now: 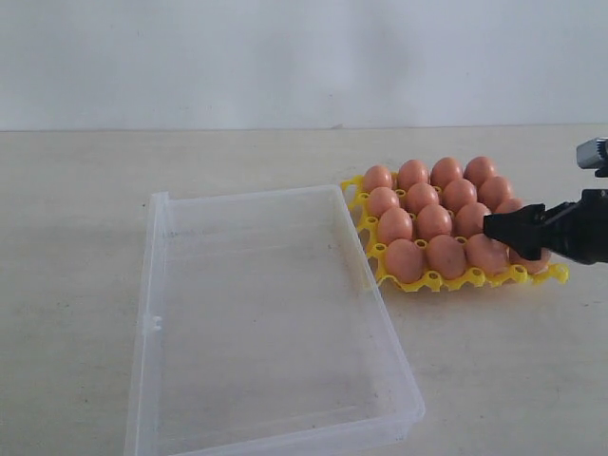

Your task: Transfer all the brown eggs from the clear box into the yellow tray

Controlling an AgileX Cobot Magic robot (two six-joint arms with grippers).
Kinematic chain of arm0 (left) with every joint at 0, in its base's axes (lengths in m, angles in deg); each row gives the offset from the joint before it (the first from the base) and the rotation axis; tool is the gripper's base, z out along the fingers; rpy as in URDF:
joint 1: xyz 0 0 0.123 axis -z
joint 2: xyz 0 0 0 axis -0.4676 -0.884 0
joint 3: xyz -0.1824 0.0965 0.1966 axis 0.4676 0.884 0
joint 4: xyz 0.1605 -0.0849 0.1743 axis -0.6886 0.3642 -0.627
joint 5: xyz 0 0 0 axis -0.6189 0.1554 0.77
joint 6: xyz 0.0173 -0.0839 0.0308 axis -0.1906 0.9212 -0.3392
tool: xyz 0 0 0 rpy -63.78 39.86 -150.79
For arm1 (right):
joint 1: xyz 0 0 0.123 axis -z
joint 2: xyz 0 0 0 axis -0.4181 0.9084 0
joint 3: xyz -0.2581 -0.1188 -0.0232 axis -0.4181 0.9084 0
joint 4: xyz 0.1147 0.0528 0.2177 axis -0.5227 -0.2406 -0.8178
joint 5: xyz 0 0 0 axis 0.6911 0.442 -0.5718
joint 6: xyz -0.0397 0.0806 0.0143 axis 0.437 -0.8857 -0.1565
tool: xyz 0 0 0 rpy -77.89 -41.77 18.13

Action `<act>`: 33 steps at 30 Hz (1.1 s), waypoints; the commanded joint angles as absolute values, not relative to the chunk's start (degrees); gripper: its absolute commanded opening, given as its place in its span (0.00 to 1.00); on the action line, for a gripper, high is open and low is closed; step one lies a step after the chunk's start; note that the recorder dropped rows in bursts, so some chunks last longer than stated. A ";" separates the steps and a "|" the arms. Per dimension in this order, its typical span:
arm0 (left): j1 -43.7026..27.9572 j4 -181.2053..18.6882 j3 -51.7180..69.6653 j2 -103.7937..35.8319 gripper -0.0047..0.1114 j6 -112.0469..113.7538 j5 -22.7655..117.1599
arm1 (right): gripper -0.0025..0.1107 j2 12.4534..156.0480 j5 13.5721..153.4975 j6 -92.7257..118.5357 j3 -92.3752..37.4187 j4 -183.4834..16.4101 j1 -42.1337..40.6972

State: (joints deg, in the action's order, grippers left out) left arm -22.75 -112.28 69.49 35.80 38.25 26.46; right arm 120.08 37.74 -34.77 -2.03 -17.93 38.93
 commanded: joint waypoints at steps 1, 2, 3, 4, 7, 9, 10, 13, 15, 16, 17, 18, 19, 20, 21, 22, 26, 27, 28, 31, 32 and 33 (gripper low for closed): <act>-22.65 -112.52 69.67 35.83 0.00 38.24 26.63 | 0.77 115.37 38.29 -33.56 -2.08 -17.23 38.95; -22.65 -112.52 69.67 35.83 0.00 38.24 26.63 | 0.77 113.83 38.42 -33.56 -2.08 -17.23 38.95; -22.65 -112.52 69.67 35.83 0.00 38.24 26.63 | 0.77 112.17 38.42 -33.90 -2.08 -17.23 38.95; -22.65 -112.52 69.67 35.83 0.00 38.24 26.63 | 0.77 110.50 38.42 -34.49 -2.08 -17.23 38.95; -22.65 -112.52 69.67 35.83 0.00 38.24 26.63 | 0.76 105.68 37.63 -40.71 -2.08 -17.32 38.85; -22.65 -112.52 69.67 35.83 0.00 38.24 26.63 | 0.63 102.58 37.62 -46.26 -2.08 -17.32 38.85; -22.65 -112.52 69.67 35.83 0.00 38.24 26.63 | 0.53 101.48 38.14 -47.72 -2.08 -17.32 38.85; -22.65 -112.52 69.67 35.83 0.00 38.24 26.63 | 0.03 98.56 40.94 -48.62 -2.08 -18.26 38.85; -22.65 -112.52 69.67 35.83 0.00 38.24 26.63 | 0.04 97.76 41.73 -51.57 -2.08 -23.63 38.85; -22.65 -112.52 69.67 35.83 0.00 38.24 26.63 | 0.03 97.49 40.99 -55.00 -2.08 -24.96 38.85; -22.65 -112.52 69.67 35.83 0.00 38.24 26.63 | 0.02 96.95 39.32 -57.09 -2.08 -25.08 38.85; -22.65 -112.52 69.67 35.83 0.00 38.24 26.63 | 0.02 96.01 36.87 -58.21 -2.08 -24.70 38.85; -22.65 -112.52 69.67 35.83 0.00 38.24 26.63 | 0.02 94.40 34.49 -58.23 -2.08 -24.11 38.40; -22.65 -112.52 69.67 35.83 0.00 38.24 26.63 | 0.02 92.52 34.27 -57.57 -2.08 -23.99 37.73; -22.65 -112.52 69.67 35.83 0.00 38.24 26.63 | 0.02 89.53 36.68 -56.88 -2.08 -24.13 36.46; -22.65 -112.52 69.67 35.83 0.00 38.24 26.63 | 0.02 85.95 41.60 -55.39 -2.08 -24.61 34.72; -22.65 -112.52 69.67 35.83 0.00 38.24 26.63 | 0.02 68.71 78.04 -37.99 -2.08 -25.07 21.86; -22.65 -112.52 69.67 35.83 0.00 38.24 26.63 | 0.02 66.16 84.52 -34.40 -2.08 -25.07 19.10; -22.65 -112.52 69.67 35.83 0.00 38.24 26.63 | 0.02 62.76 93.53 -30.57 -2.08 -25.07 14.85; -22.65 -112.52 69.67 35.83 0.00 38.24 26.63 | 0.02 59.19 103.41 -35.51 -2.08 -28.47 8.95; -22.65 -112.52 69.67 35.83 0.00 38.24 26.63 | 0.02 58.81 106.40 -35.25 -1.84 -29.61 8.07; -22.65 -112.52 69.67 35.83 0.00 38.24 26.63 | 0.02 58.81 109.53 -33.25 -1.46 -31.43 6.90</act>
